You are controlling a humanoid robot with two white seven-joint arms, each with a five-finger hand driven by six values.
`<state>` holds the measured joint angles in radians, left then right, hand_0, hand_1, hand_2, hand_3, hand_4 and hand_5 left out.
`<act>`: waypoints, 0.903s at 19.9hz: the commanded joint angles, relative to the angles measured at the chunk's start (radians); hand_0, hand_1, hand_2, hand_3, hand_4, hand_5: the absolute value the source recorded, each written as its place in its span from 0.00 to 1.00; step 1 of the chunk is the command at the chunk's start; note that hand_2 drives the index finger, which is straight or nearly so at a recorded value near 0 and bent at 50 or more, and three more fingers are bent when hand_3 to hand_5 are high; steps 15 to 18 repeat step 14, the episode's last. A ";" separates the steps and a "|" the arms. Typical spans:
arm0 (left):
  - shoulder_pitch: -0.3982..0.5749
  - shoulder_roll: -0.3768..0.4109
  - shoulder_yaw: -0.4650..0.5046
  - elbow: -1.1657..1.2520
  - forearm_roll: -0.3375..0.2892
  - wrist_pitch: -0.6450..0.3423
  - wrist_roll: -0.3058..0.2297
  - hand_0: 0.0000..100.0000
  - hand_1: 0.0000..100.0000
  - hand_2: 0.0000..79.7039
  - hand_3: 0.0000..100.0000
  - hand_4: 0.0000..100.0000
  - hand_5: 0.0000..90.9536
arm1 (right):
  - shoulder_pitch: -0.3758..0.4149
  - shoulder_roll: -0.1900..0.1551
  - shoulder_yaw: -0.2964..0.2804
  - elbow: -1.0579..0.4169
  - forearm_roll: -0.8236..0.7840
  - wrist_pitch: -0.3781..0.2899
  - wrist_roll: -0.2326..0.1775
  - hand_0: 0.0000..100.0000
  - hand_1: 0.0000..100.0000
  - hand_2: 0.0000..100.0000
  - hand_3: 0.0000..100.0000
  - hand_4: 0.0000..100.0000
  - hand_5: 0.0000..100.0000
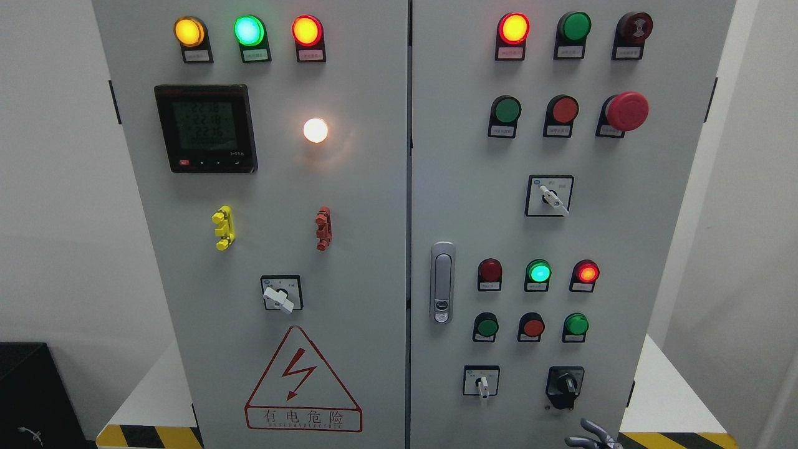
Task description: Flip black knob to close circuit
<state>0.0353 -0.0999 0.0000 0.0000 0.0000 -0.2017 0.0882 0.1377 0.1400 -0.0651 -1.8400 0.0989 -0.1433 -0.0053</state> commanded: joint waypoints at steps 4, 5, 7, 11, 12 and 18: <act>0.000 0.000 -0.021 0.021 -0.021 -0.001 -0.005 0.12 0.56 0.00 0.00 0.00 0.00 | 0.049 -0.005 0.028 -0.019 -0.100 -0.031 0.018 0.00 0.10 0.00 0.11 0.01 0.00; 0.000 0.000 -0.021 0.021 -0.021 0.001 -0.005 0.12 0.56 0.00 0.00 0.00 0.00 | 0.057 -0.005 0.031 -0.019 -0.100 -0.038 0.018 0.00 0.10 0.00 0.11 0.01 0.00; 0.000 0.000 -0.021 0.021 -0.021 -0.001 -0.005 0.12 0.56 0.00 0.00 0.00 0.00 | 0.066 -0.007 0.033 -0.019 -0.102 -0.041 0.018 0.00 0.10 0.00 0.11 0.01 0.00; 0.000 0.000 -0.021 0.021 -0.021 0.001 -0.004 0.12 0.56 0.00 0.00 0.00 0.00 | 0.082 -0.008 0.037 -0.021 -0.114 -0.042 0.018 0.00 0.10 0.00 0.11 0.01 0.00; 0.000 0.000 -0.021 0.021 -0.021 -0.001 -0.005 0.12 0.56 0.00 0.00 0.00 0.00 | 0.082 -0.008 0.037 -0.024 -0.114 -0.042 0.018 0.00 0.10 0.00 0.11 0.01 0.00; 0.000 0.000 -0.021 0.021 -0.021 -0.001 -0.005 0.12 0.56 0.00 0.00 0.00 0.00 | 0.088 -0.010 0.039 -0.024 -0.116 -0.044 0.018 0.00 0.10 0.00 0.11 0.01 0.00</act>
